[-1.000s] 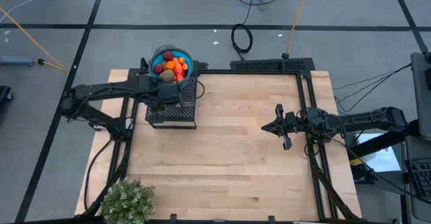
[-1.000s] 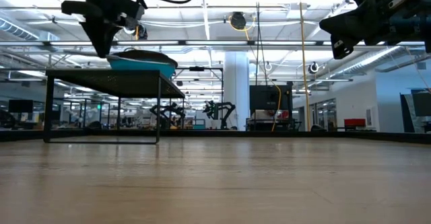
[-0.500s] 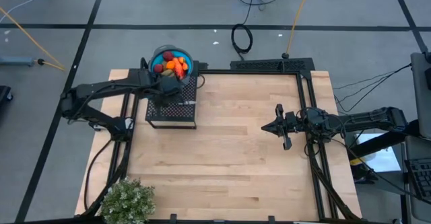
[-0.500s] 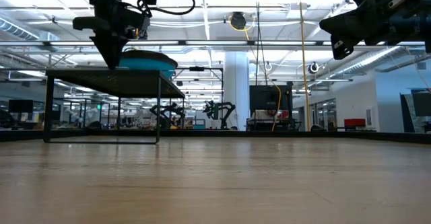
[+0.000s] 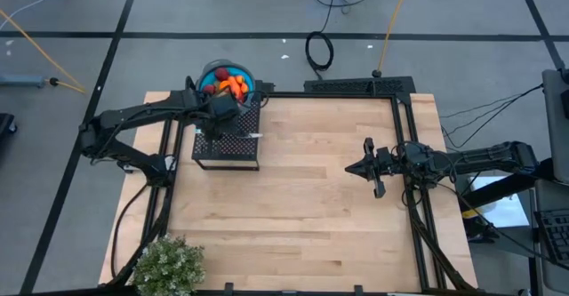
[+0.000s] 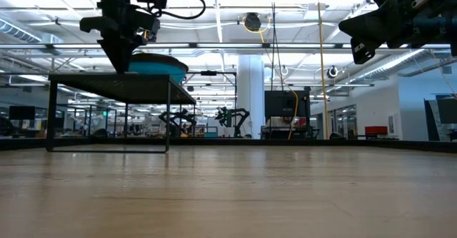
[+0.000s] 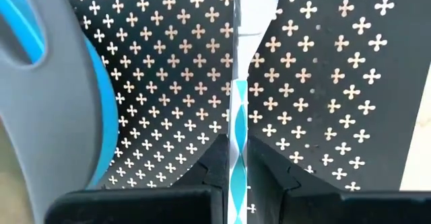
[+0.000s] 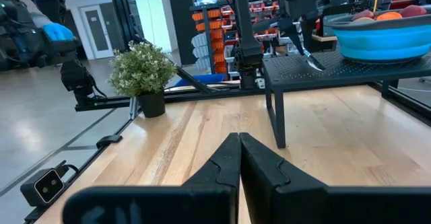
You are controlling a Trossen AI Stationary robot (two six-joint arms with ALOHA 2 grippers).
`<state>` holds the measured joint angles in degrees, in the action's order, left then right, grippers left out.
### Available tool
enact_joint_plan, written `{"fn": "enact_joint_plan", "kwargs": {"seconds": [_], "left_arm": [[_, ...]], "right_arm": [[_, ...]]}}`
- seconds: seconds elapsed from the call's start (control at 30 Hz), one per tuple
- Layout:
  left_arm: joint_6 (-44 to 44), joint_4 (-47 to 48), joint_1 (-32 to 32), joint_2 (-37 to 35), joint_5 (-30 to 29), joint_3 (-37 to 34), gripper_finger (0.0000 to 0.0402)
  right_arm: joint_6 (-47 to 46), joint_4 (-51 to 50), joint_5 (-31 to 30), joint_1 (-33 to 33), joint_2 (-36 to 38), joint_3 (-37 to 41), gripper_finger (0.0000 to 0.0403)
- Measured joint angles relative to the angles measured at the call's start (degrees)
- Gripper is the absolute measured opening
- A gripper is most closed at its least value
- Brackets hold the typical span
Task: Pick & Place Fruit
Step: Put the blue patterned table knife on the shelf to the bottom of the blue strainer bowl
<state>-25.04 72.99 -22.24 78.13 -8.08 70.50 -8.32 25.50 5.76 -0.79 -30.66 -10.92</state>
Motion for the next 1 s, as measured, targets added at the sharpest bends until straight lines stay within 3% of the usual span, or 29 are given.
{"fn": "enact_joint_plan", "kwargs": {"seconds": [0.3,1.0], "left_arm": [[0.3,-0.9,0.2,-1.0,-1.0,-4.1,0.0037],[-0.3,-1.5,-0.7,-0.9,1.1,-4.2,0.0037]], "right_arm": [[0.0,0.0,-0.1,0.0,0.0,0.0,0.0000],[0.0,0.0,-0.2,0.0,0.0,0.0,0.0000]]}}
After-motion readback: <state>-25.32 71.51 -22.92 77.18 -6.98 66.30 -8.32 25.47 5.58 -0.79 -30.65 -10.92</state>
